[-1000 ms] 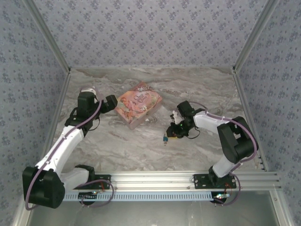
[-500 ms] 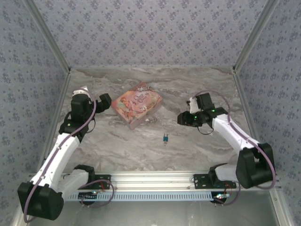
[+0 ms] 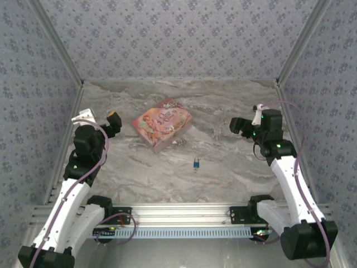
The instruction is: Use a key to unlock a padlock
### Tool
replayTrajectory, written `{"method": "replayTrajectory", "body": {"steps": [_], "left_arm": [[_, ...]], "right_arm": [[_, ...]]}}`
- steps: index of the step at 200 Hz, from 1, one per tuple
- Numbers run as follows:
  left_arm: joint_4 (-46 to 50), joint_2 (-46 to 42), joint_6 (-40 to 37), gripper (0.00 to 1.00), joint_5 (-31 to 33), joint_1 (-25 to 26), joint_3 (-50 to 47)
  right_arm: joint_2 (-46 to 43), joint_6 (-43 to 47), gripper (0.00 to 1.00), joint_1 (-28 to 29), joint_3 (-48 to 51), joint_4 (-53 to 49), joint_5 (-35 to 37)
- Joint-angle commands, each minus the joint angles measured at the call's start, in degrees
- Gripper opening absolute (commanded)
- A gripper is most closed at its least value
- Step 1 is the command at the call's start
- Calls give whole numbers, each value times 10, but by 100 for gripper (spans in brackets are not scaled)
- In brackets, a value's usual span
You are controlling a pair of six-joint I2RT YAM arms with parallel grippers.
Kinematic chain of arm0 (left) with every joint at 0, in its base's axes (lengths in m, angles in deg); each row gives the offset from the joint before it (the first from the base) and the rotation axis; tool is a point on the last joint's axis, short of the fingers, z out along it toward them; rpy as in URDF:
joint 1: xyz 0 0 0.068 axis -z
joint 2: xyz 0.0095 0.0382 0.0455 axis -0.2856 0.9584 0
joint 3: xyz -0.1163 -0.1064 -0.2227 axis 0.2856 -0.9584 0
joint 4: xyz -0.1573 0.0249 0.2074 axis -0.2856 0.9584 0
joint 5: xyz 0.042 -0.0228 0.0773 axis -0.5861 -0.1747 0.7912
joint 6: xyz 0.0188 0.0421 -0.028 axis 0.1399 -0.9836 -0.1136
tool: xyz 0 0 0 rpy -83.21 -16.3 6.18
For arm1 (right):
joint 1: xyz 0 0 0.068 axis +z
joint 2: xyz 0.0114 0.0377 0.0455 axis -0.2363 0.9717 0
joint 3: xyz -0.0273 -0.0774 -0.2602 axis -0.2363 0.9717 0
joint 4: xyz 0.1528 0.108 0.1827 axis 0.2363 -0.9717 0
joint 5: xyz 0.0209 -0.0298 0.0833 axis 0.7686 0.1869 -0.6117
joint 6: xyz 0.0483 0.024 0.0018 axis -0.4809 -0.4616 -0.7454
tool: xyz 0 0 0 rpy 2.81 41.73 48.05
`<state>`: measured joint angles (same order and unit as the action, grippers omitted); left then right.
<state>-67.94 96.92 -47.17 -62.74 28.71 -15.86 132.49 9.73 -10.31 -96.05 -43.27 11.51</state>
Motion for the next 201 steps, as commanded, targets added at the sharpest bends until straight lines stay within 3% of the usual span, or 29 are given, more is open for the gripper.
{"method": "replayTrajectory", "body": {"steps": [1,70,96,120,201], "left_arm": [[-41,-4,-44,99,26,-4,-17],[-138,19,-64,100,27,-6,-91],[-134,35,-85,100,15,-6,-95],[-130,42,-90,99,3,-6,-101],[-137,57,-91,99,3,-6,-110]], "right_arm": [[-48,10,100,-30,28,35,30],[-106,25,100,-78,114,117,68],[-102,94,100,-78,173,175,51],[-101,87,100,-79,206,208,86],[-64,133,100,-84,314,369,107]]}}
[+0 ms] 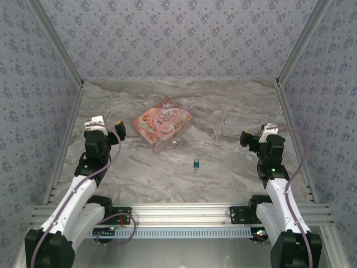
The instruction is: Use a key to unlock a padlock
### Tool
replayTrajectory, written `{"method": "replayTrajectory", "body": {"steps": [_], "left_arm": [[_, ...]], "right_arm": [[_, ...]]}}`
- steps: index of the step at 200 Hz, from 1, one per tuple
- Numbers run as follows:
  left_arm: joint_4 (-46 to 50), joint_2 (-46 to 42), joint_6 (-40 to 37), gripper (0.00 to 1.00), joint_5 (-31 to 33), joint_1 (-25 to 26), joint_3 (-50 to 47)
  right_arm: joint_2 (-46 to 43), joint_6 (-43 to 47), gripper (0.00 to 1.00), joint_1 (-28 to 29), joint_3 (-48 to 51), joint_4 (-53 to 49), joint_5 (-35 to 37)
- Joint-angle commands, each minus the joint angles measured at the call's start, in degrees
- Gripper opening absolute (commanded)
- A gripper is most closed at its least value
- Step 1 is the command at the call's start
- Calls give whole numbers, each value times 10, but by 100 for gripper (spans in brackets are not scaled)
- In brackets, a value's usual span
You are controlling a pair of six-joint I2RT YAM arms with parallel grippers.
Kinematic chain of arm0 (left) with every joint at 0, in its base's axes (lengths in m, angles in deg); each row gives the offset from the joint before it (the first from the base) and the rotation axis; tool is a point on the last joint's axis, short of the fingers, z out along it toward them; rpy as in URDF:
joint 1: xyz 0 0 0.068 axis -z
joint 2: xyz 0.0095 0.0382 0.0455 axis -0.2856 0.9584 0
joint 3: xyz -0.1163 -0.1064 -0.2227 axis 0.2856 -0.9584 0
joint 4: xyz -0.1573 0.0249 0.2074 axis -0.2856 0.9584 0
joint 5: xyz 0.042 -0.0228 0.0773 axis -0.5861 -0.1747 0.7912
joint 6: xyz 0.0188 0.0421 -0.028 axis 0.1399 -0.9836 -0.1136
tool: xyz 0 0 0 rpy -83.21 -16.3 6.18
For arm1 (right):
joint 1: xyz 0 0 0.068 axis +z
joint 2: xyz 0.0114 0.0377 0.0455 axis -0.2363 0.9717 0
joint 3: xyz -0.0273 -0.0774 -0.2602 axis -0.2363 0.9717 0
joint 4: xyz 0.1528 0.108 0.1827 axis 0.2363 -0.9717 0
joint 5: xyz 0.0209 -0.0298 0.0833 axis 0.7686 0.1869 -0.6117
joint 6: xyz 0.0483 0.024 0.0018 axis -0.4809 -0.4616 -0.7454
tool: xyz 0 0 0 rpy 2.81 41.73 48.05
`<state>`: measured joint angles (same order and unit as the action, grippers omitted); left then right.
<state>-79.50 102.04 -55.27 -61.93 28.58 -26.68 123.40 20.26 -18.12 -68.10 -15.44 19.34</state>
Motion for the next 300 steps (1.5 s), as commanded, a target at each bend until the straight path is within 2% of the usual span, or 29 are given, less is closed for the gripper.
{"method": "replayTrajectory", "body": {"steps": [1,96,131,180,196,204,225,276,300], "left_arm": [[-22,6,-10,99,-5,-4,-1],[-21,12,-3,99,-13,-5,3],[-20,15,-5,99,-13,-5,4],[-13,17,-12,99,-12,-6,7],[-12,18,-15,100,-13,-6,7],[-12,19,-16,99,-13,-7,7],[-13,24,-20,99,-10,-7,6],[10,81,-41,99,28,-26,0],[-11,113,-44,99,53,-27,-18]], "right_arm": [[30,28,100,-6,36,93,30],[205,46,100,-20,93,355,-19],[279,52,100,-24,90,462,-39],[408,35,100,-30,74,556,-57],[437,35,100,-32,57,555,-68],[433,41,100,-32,33,506,-78],[438,74,100,16,-24,405,-11],[439,75,100,17,-20,413,-7],[440,76,100,18,-21,413,-4]]}}
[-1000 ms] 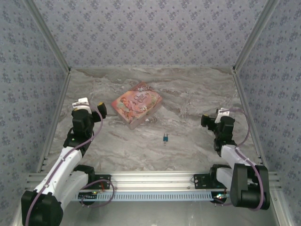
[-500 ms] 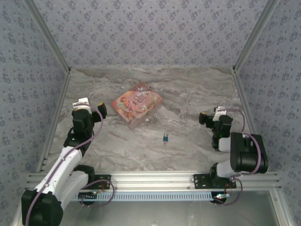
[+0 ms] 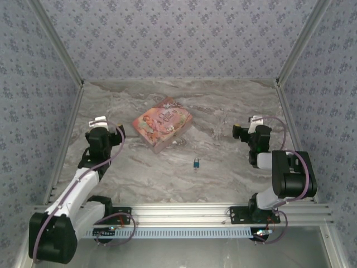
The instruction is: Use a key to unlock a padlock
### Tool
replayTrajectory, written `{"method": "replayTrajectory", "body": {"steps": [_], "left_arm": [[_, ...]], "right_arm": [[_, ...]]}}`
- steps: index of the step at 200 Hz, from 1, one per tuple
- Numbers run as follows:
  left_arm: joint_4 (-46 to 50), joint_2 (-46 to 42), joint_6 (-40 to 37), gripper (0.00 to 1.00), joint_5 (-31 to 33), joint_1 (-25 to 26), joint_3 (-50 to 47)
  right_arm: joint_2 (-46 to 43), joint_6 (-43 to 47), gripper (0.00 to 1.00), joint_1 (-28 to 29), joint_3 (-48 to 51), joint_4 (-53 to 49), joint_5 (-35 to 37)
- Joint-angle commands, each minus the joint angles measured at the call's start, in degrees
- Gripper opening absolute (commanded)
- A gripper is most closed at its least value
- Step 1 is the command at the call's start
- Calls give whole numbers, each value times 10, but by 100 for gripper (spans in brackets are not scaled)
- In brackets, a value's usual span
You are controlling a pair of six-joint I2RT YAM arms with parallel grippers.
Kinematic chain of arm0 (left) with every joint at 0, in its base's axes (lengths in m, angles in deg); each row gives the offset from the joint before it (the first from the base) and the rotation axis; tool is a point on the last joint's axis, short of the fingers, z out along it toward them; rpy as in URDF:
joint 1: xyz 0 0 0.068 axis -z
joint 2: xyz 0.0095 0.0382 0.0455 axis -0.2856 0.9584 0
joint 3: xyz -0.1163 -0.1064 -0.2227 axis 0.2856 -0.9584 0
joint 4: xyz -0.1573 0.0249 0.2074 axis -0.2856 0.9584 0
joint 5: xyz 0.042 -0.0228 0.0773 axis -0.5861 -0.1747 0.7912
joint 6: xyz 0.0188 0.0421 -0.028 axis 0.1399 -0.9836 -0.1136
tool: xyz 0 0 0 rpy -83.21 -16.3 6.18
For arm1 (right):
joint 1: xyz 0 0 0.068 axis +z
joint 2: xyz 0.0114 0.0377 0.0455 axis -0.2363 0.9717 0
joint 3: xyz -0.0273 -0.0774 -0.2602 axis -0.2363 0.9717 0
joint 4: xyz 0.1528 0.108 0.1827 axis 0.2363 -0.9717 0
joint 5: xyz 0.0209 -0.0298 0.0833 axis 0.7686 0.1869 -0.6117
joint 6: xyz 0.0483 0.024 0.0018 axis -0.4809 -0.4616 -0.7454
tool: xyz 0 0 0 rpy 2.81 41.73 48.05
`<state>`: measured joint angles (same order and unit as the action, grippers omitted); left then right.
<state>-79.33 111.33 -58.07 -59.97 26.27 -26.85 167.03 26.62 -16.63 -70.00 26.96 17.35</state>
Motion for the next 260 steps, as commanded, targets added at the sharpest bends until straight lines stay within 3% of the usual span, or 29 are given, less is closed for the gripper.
{"method": "replayTrajectory", "body": {"steps": [1,82,130,182,207,260], "left_arm": [[-14,21,-18,99,34,-4,-17],[-162,41,-49,99,45,-12,-98],[-245,64,-81,99,9,-20,-117],[-434,171,-103,99,-46,-32,-137],[-475,210,-134,99,-68,-36,-132],[-676,352,-93,99,-128,-94,-164]], "right_arm": [[3,13,100,3,-2,-11,16],[3,13,100,5,-2,-11,19],[4,13,100,5,-2,-11,20],[3,13,100,6,-2,-11,20],[4,13,100,6,-1,-11,19],[3,14,100,5,-3,-11,20]]}}
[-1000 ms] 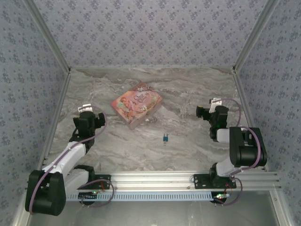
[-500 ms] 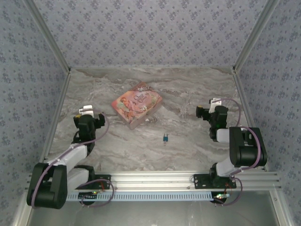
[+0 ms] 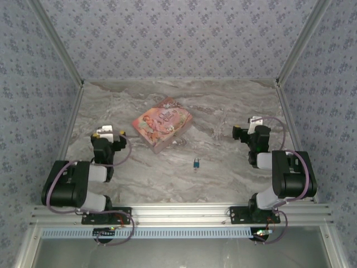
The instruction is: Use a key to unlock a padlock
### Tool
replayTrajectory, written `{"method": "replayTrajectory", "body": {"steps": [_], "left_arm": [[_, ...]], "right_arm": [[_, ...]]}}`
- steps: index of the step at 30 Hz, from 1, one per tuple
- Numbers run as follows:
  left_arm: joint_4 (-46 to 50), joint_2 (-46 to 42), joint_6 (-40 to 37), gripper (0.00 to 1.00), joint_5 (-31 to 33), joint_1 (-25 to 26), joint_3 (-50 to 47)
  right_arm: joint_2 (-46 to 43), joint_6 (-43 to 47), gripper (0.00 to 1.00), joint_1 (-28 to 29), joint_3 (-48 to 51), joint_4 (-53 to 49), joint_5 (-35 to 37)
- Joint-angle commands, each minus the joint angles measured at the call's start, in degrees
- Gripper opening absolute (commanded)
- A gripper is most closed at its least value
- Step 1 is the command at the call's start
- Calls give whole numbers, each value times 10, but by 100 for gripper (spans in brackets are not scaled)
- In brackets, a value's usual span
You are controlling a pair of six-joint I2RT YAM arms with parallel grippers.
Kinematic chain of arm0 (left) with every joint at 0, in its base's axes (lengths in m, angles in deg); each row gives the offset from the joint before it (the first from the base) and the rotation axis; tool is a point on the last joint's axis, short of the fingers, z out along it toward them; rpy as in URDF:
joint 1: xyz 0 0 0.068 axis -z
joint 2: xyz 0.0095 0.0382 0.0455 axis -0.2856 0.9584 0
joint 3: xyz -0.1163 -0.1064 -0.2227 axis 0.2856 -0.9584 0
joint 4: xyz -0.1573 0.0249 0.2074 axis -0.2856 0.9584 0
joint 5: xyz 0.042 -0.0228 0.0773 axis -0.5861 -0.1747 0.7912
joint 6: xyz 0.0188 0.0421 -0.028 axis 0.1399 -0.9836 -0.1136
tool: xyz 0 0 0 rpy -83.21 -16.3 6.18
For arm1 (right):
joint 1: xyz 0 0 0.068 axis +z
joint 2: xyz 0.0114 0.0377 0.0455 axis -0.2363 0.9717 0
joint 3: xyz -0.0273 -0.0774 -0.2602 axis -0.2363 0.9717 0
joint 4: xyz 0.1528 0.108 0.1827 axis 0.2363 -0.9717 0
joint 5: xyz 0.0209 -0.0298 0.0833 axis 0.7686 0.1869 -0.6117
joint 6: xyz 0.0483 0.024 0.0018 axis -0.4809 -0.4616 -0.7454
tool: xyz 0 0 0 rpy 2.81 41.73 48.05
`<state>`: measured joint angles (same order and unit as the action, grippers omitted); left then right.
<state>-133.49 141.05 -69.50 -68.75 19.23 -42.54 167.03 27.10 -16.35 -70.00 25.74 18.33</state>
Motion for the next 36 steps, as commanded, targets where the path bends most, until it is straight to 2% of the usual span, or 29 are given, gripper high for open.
{"method": "replayTrajectory", "body": {"steps": [1,3,6,7,8,36], "left_arm": [[-137,57,22,99,-41,-25,-7],[-91,38,38,99,-52,-40,2],[65,38,57,100,-63,-59,86],[134,40,38,99,-85,-53,123],[145,43,20,100,-95,-41,133],[141,43,20,99,-91,-40,130]], "right_arm": [[3,9,100,2,-2,1,9],[4,8,100,3,-2,1,10],[4,8,100,2,-2,1,9],[3,9,100,2,-2,1,8],[3,8,100,2,-2,1,8],[3,11,100,6,-3,-1,12]]}}
